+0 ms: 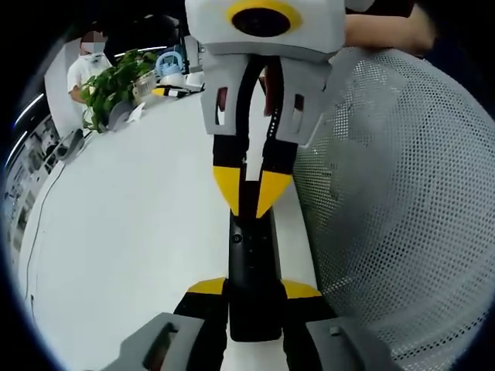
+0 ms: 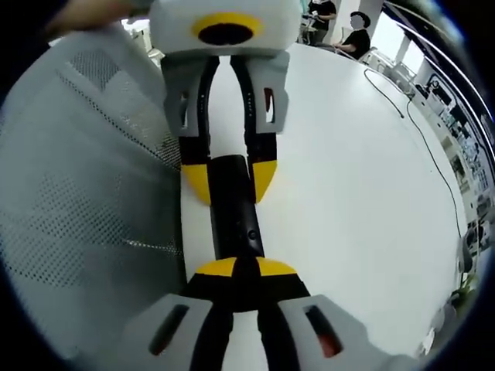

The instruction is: Press the specified remote control buttons in sequence, fully releasing each button before pressing the next.

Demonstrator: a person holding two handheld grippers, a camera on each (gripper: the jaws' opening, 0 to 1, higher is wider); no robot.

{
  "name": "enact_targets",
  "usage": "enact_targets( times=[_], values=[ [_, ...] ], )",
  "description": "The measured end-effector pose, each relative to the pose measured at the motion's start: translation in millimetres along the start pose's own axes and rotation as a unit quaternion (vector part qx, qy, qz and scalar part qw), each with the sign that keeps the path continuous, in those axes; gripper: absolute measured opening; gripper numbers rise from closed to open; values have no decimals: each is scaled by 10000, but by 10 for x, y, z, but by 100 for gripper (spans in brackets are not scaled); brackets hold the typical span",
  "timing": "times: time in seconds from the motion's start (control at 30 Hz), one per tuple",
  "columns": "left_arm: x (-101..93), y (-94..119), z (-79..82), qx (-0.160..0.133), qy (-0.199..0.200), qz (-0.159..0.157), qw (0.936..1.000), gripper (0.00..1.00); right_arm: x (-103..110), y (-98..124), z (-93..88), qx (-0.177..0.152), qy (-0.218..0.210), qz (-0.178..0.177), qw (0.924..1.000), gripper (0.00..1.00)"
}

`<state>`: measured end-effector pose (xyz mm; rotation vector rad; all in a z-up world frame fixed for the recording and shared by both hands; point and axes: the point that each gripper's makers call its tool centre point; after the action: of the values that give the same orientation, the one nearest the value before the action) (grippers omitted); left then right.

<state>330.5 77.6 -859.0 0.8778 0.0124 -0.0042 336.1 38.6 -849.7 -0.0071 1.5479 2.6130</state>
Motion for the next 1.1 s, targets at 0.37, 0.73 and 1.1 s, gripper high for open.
enact_targets(
  times=[0.37,0.73,1.1],
  values=[
    [3,1,-1,4,-7,-9,10000,26,16,-34,-1,214,-109,40,9997,5],
    [1,0,-1,-27,17,11,10000,26,-2,-20,18,5,-249,-58,9997,5],
    [1,-4,-1,-21,-3,2,10000,26,44,-62,86,-22,73,-23,10000,3]
  ],
)
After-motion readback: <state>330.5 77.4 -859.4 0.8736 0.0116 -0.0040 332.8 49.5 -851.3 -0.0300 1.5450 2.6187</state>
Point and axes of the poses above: the point that each gripper's makers call its tool centre point, and the gripper's own axes: y roughly backward along the fingers, x roughly to its left, z roughly out of its top, and after that the axes turned 3 degrees about -x, right-handed
